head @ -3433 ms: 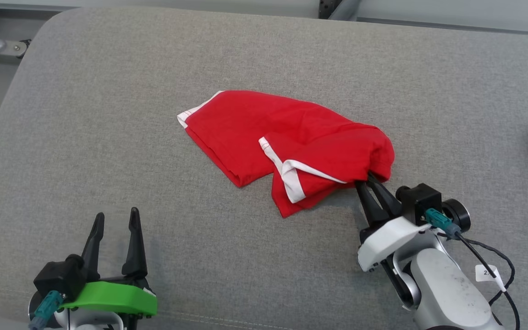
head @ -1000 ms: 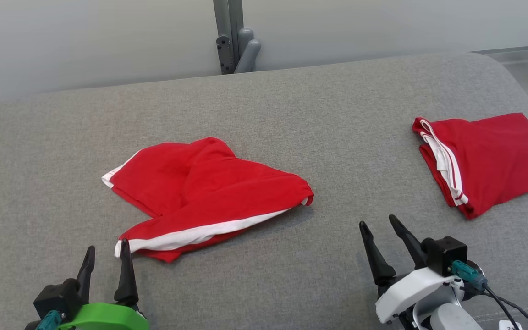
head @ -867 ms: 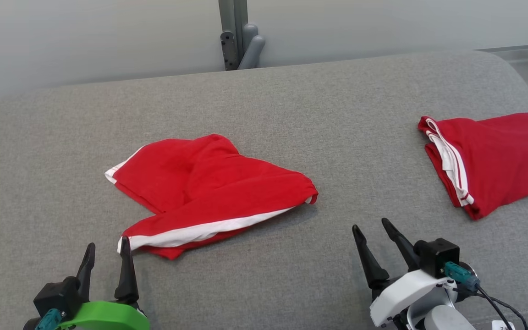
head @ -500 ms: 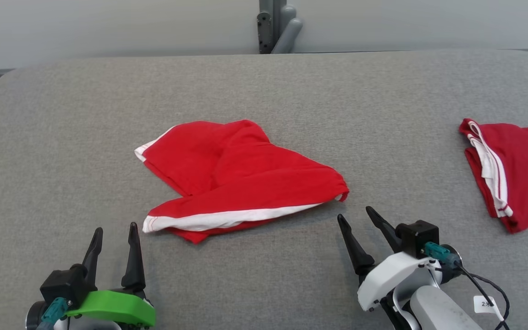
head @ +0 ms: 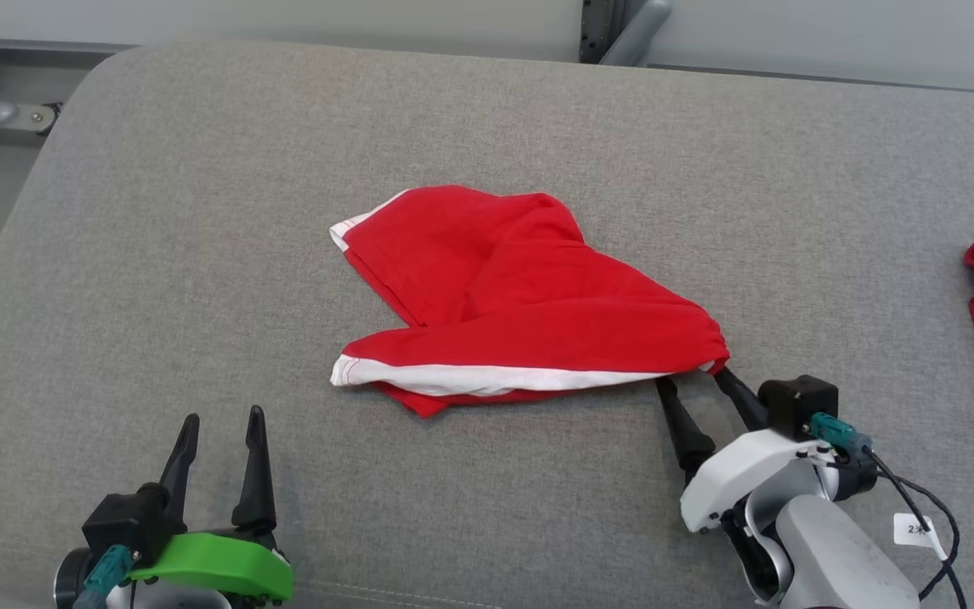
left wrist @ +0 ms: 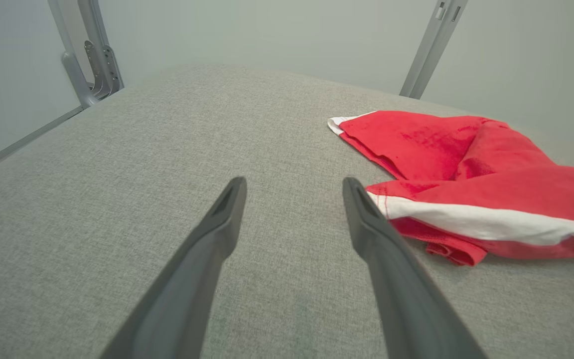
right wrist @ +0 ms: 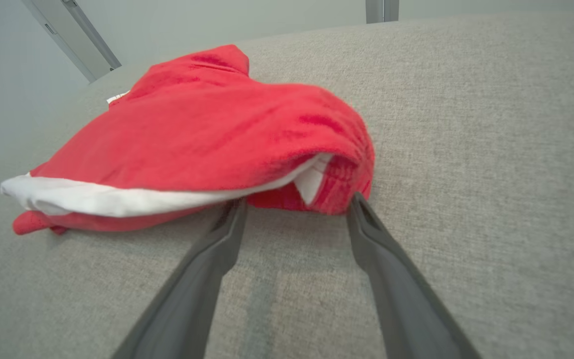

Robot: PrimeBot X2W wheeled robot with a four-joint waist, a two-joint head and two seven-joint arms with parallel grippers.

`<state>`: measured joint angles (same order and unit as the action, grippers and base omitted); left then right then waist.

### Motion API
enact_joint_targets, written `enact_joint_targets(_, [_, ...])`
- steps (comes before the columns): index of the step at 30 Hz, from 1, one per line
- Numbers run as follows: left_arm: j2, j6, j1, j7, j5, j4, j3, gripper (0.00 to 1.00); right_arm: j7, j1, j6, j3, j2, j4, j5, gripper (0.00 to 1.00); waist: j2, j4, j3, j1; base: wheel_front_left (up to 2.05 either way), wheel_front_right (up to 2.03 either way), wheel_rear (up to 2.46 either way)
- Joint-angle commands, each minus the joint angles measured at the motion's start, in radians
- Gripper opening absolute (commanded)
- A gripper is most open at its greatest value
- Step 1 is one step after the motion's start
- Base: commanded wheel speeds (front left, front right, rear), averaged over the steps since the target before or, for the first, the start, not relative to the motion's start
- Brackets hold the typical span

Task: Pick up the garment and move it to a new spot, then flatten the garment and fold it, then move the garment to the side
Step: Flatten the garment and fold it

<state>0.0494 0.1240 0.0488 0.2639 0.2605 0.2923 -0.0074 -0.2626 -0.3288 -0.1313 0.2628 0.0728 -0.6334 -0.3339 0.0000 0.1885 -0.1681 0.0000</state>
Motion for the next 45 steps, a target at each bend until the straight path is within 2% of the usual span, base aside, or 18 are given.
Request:
enact_joint_targets(1, [0.003,0.005,0.016,0.000,-0.004,-0.006,-0.002,1.00,-0.003,-0.009,0.001,-0.020,0.000,-0.001,0.017,1.00,0.0000,0.016,-0.022,0.0000,0.00,0.00,0.00])
enact_joint_targets(6, [0.003,0.007,0.017,0.000,-0.006,-0.012,-0.006,1.00,-0.003,-0.005,0.001,-0.066,-0.007,0.019,0.054,1.00,0.0000,0.018,-0.031,0.0000,0.00,0.00,0.00])
enact_joint_targets(7, [0.003,0.006,0.018,0.000,-0.005,-0.012,-0.007,1.00,-0.003,-0.003,0.001,-0.072,-0.009,0.025,0.063,0.96,0.0000,0.017,-0.033,0.0000,0.00,0.00,0.00])
enact_joint_targets(8, [0.003,0.006,0.019,0.000,-0.004,-0.012,-0.010,1.00,-0.003,-0.002,0.001,-0.075,-0.010,0.033,0.072,0.44,0.0000,0.015,-0.035,0.0000,0.00,0.00,0.00])
enact_joint_targets(9, [0.003,0.006,0.020,0.000,-0.003,-0.012,-0.011,1.00,-0.003,-0.002,0.001,-0.077,-0.010,0.039,0.081,0.30,0.0000,0.014,-0.036,0.0000,0.00,0.00,0.00])
enact_joint_targets(10, [0.003,0.007,0.021,0.000,-0.002,-0.012,-0.012,1.00,-0.003,-0.002,0.001,-0.076,-0.010,0.042,0.087,0.00,0.0000,0.012,-0.036,0.0000,0.00,0.00,0.00])
enact_joint_targets(13, [0.003,0.007,0.021,0.000,0.001,-0.011,-0.015,1.00,-0.003,0.000,0.001,-0.054,0.003,0.059,0.118,0.00,0.0000,0.004,-0.029,0.0000,0.00,0.00,0.00])
enact_joint_targets(16, [0.003,0.007,0.009,0.000,0.008,-0.012,-0.013,1.00,-0.003,0.017,0.001,0.004,0.067,0.080,0.150,0.00,0.0000,-0.014,-0.012,0.0000,0.00,0.00,0.00])
enact_joint_targets(19, [0.003,0.007,-0.004,0.000,0.016,-0.006,-0.015,1.00,-0.003,0.014,0.001,0.104,0.131,0.054,0.130,0.00,0.0000,-0.029,0.004,0.0000,0.00,0.00,0.00])
enact_joint_targets(22, [0.003,0.007,-0.008,0.000,0.024,-0.002,-0.028,1.00,0.049,-0.024,0.001,0.251,0.211,0.017,0.053,0.00,0.0000,-0.041,0.012,0.0000,0.00,0.00,0.00])
enact_joint_targets(28, [0.003,0.007,0.003,0.000,0.031,0.004,-0.058,1.00,0.300,-0.093,0.001,0.594,0.385,0.039,-0.209,0.00,0.0000,-0.043,0.007,0.0000,0.00,0.00,0.00])
enact_joint_targets(29, [0.003,0.007,0.005,0.000,0.033,0.006,-0.061,1.00,0.313,-0.113,0.002,0.618,0.408,0.056,-0.254,0.37,0.0000,-0.042,0.006,0.0000,0.00,0.00,0.00])
enact_joint_targets(30, [0.003,0.007,0.005,0.000,0.035,0.007,-0.062,1.00,0.306,-0.139,0.002,0.633,0.431,0.073,-0.279,1.00,0.0000,-0.040,0.006,0.0000,0.00,0.00,0.00])
enact_joint_targets(33, [0.003,0.007,-0.001,0.000,0.037,0.009,-0.058,1.00,0.266,-0.187,0.002,0.653,0.486,0.105,-0.350,1.00,0.0000,-0.034,0.010,0.0000,0.00,0.00,0.00])
enact_joint_targets(39, [0.003,0.007,-0.030,0.000,0.035,0.015,-0.043,1.00,0.187,-0.176,0.001,0.675,0.566,0.134,-0.434,1.00,0.0000,-0.042,0.037,0.0000,0.00,0.00,0.00])
enact_joint_targets(42, [0.003,0.008,-0.034,0.000,0.039,0.015,-0.043,1.00,0.116,-0.183,0.001,0.661,0.577,0.156,-0.448,1.00,0.0000,-0.051,0.045,0.0000,0.00,0.00,0.00])
enact_joint_targets(45, [0.003,0.008,-0.026,0.000,0.042,0.011,-0.053,1.00,0.058,-0.191,0.001,0.657,0.559,0.187,-0.446,1.00,0.0000,-0.055,0.048,0.0000,0.00,0.00,0.00])
